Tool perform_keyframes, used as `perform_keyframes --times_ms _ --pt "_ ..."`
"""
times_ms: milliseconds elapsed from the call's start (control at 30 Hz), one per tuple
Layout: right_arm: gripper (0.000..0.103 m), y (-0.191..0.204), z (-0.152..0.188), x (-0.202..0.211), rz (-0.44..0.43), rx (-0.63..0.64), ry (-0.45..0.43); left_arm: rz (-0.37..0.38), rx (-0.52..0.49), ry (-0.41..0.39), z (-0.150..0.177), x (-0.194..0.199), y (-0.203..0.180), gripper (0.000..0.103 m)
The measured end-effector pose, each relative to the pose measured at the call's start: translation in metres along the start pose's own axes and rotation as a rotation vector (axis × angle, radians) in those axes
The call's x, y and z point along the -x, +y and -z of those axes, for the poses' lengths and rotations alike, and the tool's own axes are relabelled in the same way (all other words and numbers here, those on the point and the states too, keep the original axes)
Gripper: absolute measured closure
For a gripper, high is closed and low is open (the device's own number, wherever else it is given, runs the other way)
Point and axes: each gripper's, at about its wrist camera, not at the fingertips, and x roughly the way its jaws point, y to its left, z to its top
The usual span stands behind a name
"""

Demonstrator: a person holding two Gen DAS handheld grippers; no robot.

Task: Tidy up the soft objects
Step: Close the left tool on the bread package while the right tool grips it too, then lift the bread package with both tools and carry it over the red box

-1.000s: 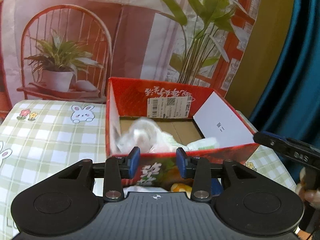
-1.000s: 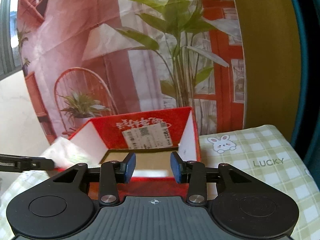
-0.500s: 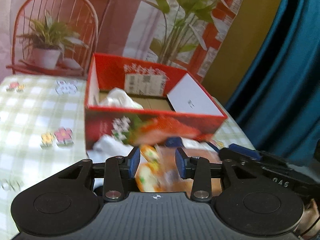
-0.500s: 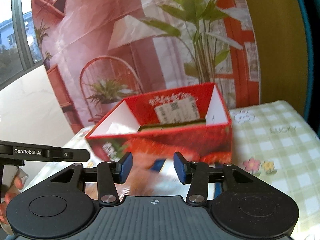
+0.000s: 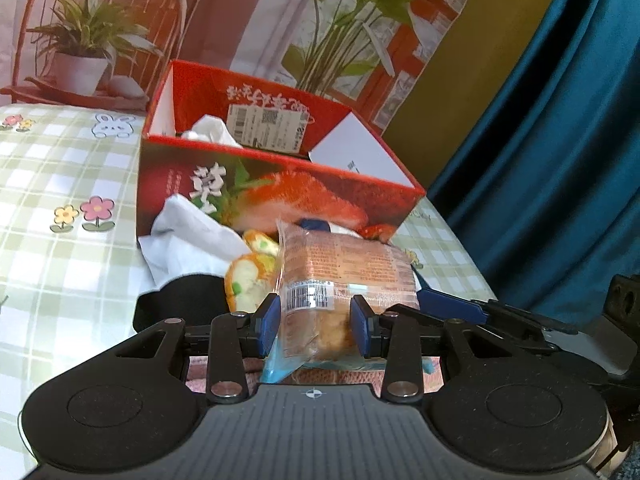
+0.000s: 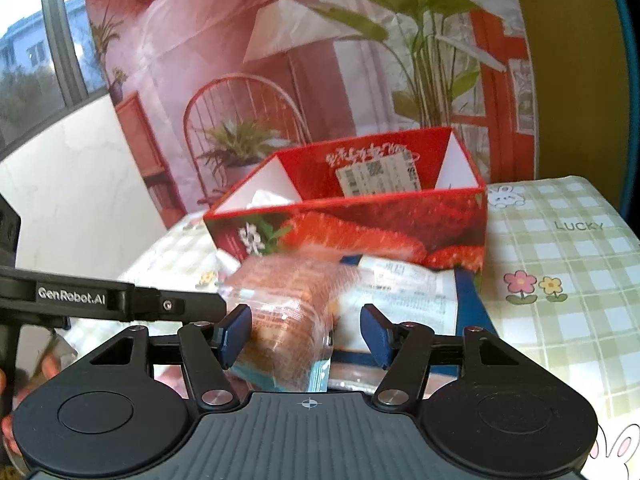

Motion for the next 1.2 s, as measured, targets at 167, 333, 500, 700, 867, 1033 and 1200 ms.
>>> perform_keyframes --times_ms 167,333,500,700,867,1033,1200 --pt "0.048 0.000 0.008 -0.007 -0.003 0.025 0.033 0.001 0.013 0.014 0.006 -0.007 0.005 0.063" --pt "0.059 0.006 0.010 -0.011 -0.005 0.078 0.046 -0.001 0.022 0.012 0.009 -0.009 0.009 0.062" --pt "0.064 0.015 0.010 -0.012 0.003 0.135 0.050 0.014 0.035 0.006 0.010 -0.011 0.012 0.062" --pt "0.063 0.011 0.011 -0.015 0.006 0.116 0.063 0.051 0.043 0.009 0.008 -0.016 0.017 0.060" --pt "0.065 0.013 0.010 -0.015 0.013 0.130 0.061 0.068 0.027 0.001 0.002 -0.017 0.018 0.060" --pt "0.065 0.012 0.009 -0.014 0.006 0.135 0.066 0.071 0.016 -0.014 -0.004 -0.019 0.020 0.060" --pt "0.065 0.012 0.010 -0.016 0.006 0.134 0.068 0.107 -0.005 -0.001 -0.004 -0.028 0.020 0.048"
